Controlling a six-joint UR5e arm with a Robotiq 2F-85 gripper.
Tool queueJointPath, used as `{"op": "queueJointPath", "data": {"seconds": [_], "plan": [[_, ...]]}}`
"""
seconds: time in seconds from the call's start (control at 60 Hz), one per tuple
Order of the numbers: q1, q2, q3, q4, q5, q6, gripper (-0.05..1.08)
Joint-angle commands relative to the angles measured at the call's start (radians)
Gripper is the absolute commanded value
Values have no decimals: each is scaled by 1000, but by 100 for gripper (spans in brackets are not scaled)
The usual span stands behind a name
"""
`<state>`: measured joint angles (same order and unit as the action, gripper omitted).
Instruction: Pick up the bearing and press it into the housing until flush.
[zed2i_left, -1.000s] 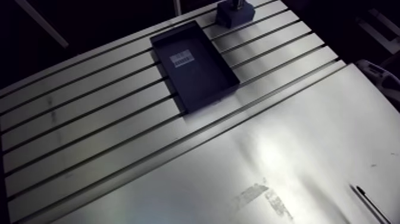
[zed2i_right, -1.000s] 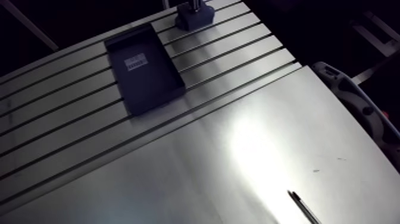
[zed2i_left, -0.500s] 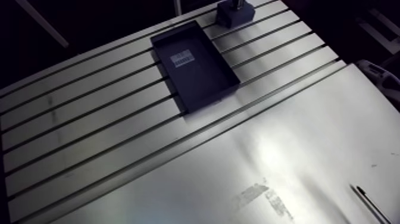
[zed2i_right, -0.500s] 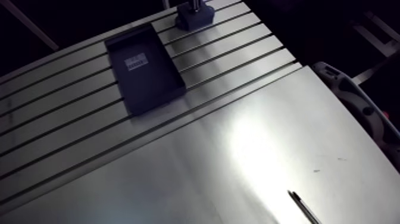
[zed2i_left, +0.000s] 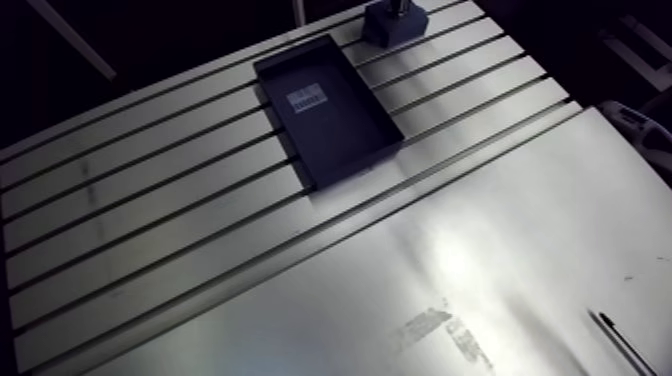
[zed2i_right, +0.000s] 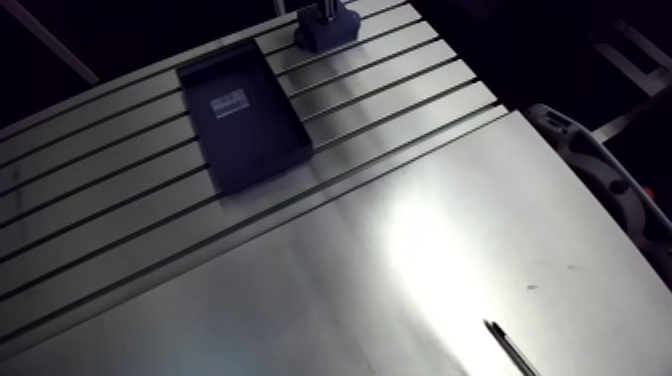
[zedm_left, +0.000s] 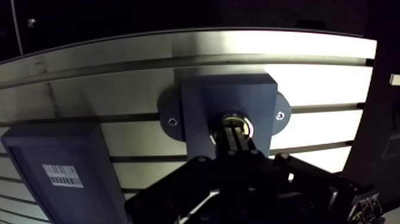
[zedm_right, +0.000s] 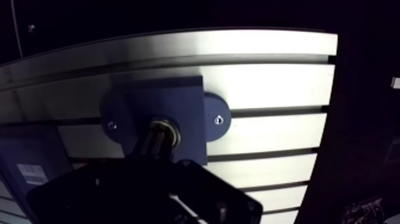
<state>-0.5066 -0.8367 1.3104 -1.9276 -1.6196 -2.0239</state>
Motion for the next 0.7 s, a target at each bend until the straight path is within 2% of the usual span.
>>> {"op": "queueJointPath", "data": {"seconds": [0.017, 0.7], "plan": [[0, 0, 0, 0, -1, -9, 108], [3, 9, 0, 0, -1, -9, 108]]}}
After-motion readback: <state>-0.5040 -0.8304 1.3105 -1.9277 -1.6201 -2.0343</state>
